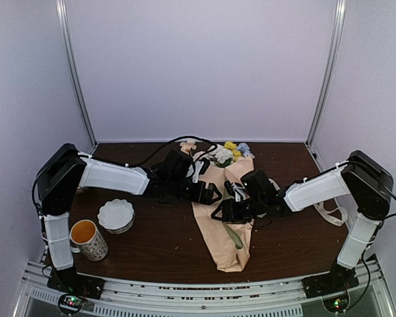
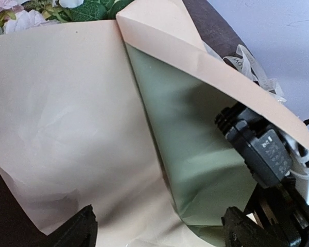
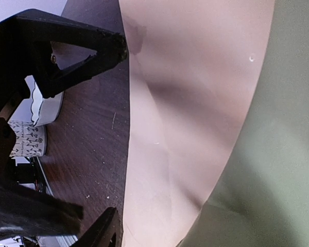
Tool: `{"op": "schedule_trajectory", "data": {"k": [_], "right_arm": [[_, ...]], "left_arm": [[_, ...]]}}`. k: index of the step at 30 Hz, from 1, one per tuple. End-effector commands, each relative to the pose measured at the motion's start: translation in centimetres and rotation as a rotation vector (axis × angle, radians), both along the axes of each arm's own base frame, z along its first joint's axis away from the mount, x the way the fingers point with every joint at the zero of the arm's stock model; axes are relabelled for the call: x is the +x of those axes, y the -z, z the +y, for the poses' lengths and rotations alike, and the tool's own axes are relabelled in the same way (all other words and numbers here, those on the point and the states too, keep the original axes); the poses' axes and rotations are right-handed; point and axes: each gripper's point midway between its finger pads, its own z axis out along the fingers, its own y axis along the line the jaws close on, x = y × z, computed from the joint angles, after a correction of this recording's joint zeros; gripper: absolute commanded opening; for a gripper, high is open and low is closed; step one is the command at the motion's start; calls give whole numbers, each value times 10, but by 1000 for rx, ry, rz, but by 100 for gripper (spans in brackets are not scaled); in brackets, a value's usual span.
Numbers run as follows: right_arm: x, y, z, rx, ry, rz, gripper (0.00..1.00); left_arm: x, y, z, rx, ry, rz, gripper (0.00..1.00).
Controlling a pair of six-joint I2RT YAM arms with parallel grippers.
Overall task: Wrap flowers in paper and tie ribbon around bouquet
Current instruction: Adjust the folded wrapping paper at the center of the board.
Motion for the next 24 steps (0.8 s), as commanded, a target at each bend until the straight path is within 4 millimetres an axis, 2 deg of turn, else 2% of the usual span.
{"op": "schedule_trajectory", "data": {"k": [1, 7, 10, 13, 16, 21, 23, 24], "right_arm": [[-1, -10, 8, 75, 3, -16, 56], [13, -20, 13, 127, 63, -45, 60], [16, -19, 13, 106, 71, -53, 61], [15, -17, 13, 89, 61, -56, 62], [16, -18, 15, 85, 50, -64, 72], [20, -21, 21, 96, 45, -72, 76], [21, -25, 27, 116, 34, -76, 98], [21, -27, 29, 121, 31, -80, 100]], "left_arm": [[0, -16, -12, -83, 105, -62, 90], [2, -39, -4, -184, 171, -115, 94], [6, -34, 2, -152, 183, -133, 95], [5, -29, 0, -128, 224, -149, 95], [3, -27, -6, -133, 265, -152, 95], [-7, -25, -8, -161, 321, -150, 95], [-11, -26, -10, -175, 352, -147, 96], [-12, -26, -11, -175, 361, -144, 96]]}}
